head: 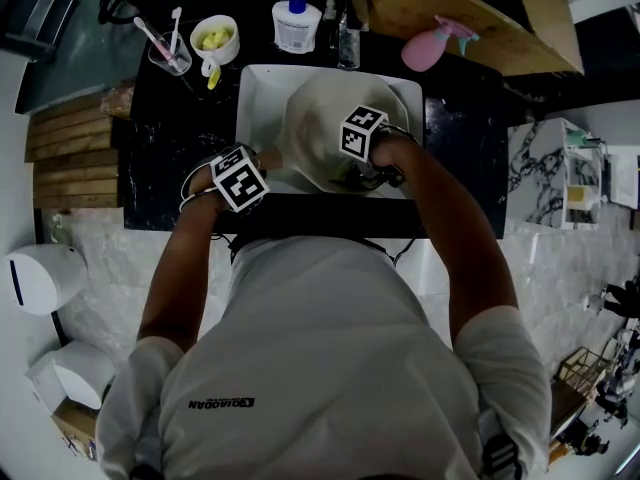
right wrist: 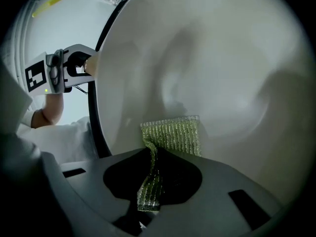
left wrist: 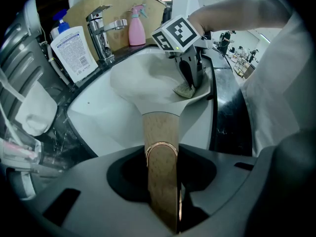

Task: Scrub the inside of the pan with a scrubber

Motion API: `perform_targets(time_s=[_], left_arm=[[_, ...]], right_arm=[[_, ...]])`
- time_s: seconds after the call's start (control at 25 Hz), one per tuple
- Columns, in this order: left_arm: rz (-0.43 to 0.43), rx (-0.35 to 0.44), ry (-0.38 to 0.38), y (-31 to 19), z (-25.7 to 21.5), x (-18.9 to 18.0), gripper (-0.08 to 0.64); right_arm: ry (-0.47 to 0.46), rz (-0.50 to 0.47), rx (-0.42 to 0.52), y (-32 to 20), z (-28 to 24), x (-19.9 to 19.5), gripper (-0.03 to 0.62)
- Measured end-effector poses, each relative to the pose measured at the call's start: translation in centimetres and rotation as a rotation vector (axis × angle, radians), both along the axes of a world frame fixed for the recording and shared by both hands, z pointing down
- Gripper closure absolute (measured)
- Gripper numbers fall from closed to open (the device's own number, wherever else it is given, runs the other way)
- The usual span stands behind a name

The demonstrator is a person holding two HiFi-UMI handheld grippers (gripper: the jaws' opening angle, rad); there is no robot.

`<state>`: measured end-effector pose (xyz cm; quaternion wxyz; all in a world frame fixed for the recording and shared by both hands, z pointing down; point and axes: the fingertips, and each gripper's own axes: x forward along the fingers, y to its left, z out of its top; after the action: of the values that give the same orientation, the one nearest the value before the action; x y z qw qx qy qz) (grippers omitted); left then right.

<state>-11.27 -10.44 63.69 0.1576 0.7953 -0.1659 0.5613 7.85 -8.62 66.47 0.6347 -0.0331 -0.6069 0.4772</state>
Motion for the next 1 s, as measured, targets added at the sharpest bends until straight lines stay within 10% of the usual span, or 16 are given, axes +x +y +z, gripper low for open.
perform_targets(time_s=[0.28, 0.48, 0.68, 1.0], left_arm=[[0.002, -0.001, 0.0, 0.0, -0.1, 0.0, 0.417], [0.001, -0.004, 0.0, 0.0, 0.0, -0.1, 0.417], [0.001, -0.008, 0.003, 0.0, -0.1, 0.0, 0.417], [-0.001, -0.012, 0.0, 0.1, 0.0, 0.0, 0.417]], right_arm=[[-0.193, 0.136, -0.127, 0.9, -2.5, -2.9, 0.522], [-0.279, 0.167, -0.038, -0.2, -3.5, -3.0, 0.522], [-0.41, 0.216, 0.194, -3.7, -5.8, -3.7, 0.522], [-0.42, 0.07, 0.95, -14.1, -6.0, -4.1, 0.522]])
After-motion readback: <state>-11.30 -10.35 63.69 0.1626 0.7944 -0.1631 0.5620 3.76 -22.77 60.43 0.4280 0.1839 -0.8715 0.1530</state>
